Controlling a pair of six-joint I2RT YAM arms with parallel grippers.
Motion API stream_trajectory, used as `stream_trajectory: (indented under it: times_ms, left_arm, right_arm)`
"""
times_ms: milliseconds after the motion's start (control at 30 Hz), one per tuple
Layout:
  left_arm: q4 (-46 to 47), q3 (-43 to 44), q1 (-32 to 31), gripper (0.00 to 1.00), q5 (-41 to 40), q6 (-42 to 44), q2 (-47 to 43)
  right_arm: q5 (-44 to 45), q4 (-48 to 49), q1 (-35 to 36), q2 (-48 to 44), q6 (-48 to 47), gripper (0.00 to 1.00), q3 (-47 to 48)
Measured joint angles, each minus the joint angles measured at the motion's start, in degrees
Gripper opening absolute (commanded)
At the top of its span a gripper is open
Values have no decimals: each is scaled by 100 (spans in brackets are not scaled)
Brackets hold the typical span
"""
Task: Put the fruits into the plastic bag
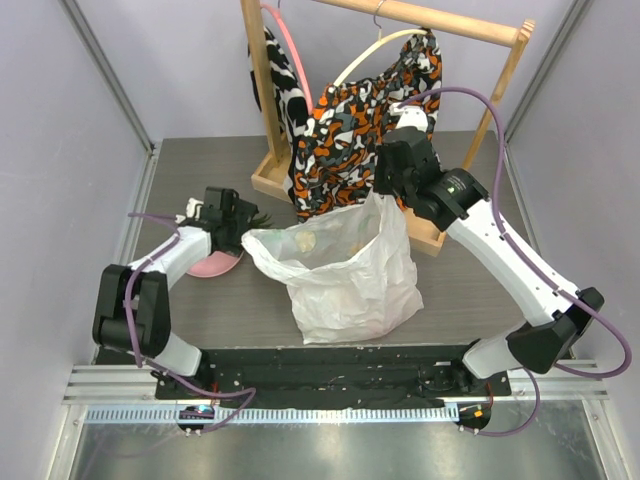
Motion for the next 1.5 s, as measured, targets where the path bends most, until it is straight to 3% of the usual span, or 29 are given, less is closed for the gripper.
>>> stream_trajectory:
  times_ms: [267, 367, 667, 933, 1233, 1500]
  left_arm:
    - [483, 315, 0, 100, 127, 4, 621]
    - [509, 415, -2, 93, 151, 28, 807]
    - [483, 597, -2, 61, 138, 210, 898]
    - [313, 518, 0, 52, 44, 348, 579]
    - [133, 291, 0, 31, -96, 737, 48]
    - [-17, 70, 0, 0, -94, 975, -278]
  right_arm:
    - [181, 2, -28, 52, -114, 2, 101]
    - [232, 2, -42, 81, -142, 2, 127]
    - [256, 2, -68, 195, -225, 2, 221]
    - [251, 2, -83, 236, -251, 2, 221]
    - [216, 0, -92, 236, -247, 2, 221]
    - [125, 2, -92, 234, -197, 2, 219]
